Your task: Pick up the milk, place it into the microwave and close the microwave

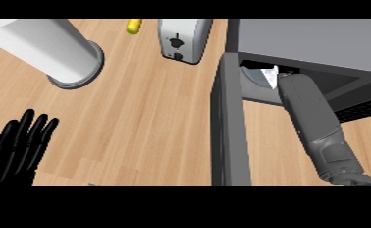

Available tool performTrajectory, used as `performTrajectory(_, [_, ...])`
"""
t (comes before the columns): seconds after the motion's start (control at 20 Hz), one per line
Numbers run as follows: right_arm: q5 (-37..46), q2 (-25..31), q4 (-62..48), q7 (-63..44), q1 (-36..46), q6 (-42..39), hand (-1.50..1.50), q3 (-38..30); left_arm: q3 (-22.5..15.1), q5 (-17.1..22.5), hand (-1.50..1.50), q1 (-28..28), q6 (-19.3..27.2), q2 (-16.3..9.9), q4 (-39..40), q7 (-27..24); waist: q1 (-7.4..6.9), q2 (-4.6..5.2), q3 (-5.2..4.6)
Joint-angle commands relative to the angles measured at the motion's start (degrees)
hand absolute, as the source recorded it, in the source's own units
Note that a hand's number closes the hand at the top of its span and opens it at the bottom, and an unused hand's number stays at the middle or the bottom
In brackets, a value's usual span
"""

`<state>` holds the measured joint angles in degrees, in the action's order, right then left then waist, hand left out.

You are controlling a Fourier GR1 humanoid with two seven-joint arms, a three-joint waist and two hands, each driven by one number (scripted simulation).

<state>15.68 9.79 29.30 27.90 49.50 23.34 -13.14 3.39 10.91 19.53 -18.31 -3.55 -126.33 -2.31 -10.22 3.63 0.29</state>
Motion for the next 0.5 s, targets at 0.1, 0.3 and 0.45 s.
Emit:
performTrajectory(0.1, [-1.23, 1.49, -7.88, 1.48, 5.71, -3.54, -1.5, -2.15, -2.99, -3.16, -1.5, -0.39, 2.02, 2.49, -0.51, 0.06, 1.93, -0.39, 0.06])
performTrajectory(0.3, [-2.4, 1.29, -11.07, 5.81, 5.43, -5.74, -1.5, -3.6, -4.5, -4.54, -1.5, -0.81, 2.73, 3.3, -0.18, 0.64, 2.91, -0.41, 0.09])
performTrajectory(0.45, [-2.79, 0.67, -13.39, 5.72, 7.85, -5.26, -1.5, -4.51, -5.75, -6.19, -1.5, -1.01, 3.77, 3.5, 0.23, 0.51, 3.2, -0.61, 0.03])
